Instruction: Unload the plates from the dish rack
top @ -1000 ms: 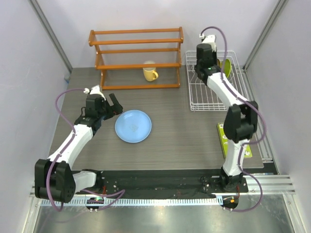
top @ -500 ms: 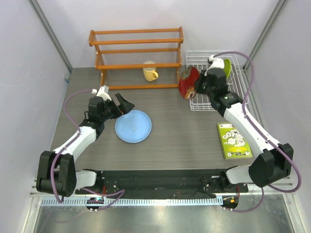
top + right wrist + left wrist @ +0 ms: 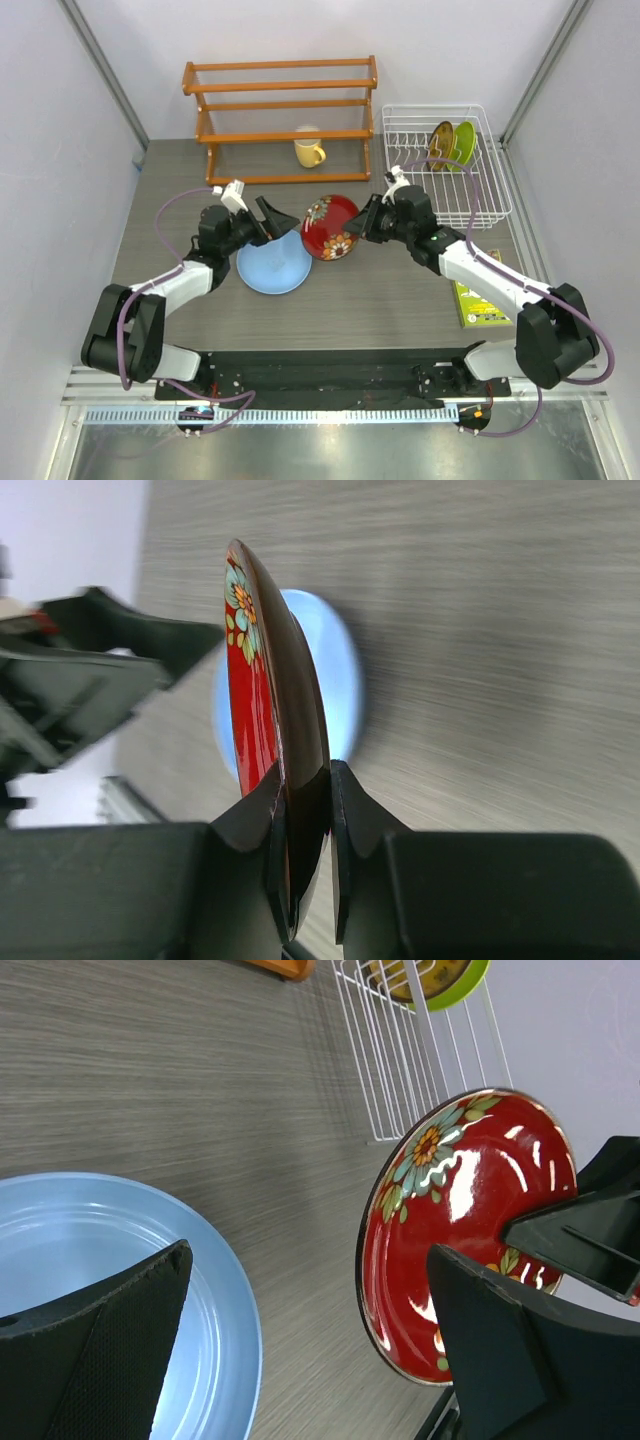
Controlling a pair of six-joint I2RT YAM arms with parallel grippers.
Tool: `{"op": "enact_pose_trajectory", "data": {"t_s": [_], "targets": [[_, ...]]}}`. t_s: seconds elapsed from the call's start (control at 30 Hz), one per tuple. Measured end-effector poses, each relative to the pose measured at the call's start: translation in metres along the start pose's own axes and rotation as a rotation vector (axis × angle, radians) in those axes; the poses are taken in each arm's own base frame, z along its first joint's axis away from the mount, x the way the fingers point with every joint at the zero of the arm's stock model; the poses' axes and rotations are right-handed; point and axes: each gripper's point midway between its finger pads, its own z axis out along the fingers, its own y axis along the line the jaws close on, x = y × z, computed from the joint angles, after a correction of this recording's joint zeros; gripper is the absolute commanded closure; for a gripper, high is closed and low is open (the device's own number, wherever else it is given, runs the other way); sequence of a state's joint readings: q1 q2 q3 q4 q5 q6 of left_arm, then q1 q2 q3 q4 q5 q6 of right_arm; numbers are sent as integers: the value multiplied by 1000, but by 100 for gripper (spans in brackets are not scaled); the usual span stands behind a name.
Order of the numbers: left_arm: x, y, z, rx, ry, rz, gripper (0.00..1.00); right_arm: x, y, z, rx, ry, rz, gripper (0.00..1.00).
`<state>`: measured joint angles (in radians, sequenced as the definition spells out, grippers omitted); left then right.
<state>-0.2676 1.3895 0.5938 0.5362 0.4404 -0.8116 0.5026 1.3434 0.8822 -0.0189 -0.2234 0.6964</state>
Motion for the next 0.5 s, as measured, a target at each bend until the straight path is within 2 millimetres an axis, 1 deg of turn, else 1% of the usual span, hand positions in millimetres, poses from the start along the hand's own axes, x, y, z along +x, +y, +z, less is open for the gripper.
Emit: {"op": "enact_pose_trajectory", "data": {"t_s": [0.07,0.17,0.23,0.27,0.3,0.37,0.4,0.47,0.5], "targets": [[5,-1,2,10,7,-6,1,-1,15,6,-59,-8,9,95],[9,-3,3,21,13,-16,9,4,27,16,-115,2,28,95],[9,-4,3,30,12,-17,19,12,30,26,-135,28,39,95],[10,-5,3,35,13,-21,26,16,30,29,-138,39,45,96],[10,-6,3,39,13,-22,41,20,29,32,-139,53,52,95],[9,-9,3,51,10,-24,56,26,28,37,-144,73,65,95],[8,-10,3,54,8,-29,67,27,29,39,-148,79,70,95],[8,-7,4,46,3,-25,78,27,32,38,-165,81,76,95],[7,-5,4,42,1,-29,86,26,34,38,-173,76,75,95]]}}
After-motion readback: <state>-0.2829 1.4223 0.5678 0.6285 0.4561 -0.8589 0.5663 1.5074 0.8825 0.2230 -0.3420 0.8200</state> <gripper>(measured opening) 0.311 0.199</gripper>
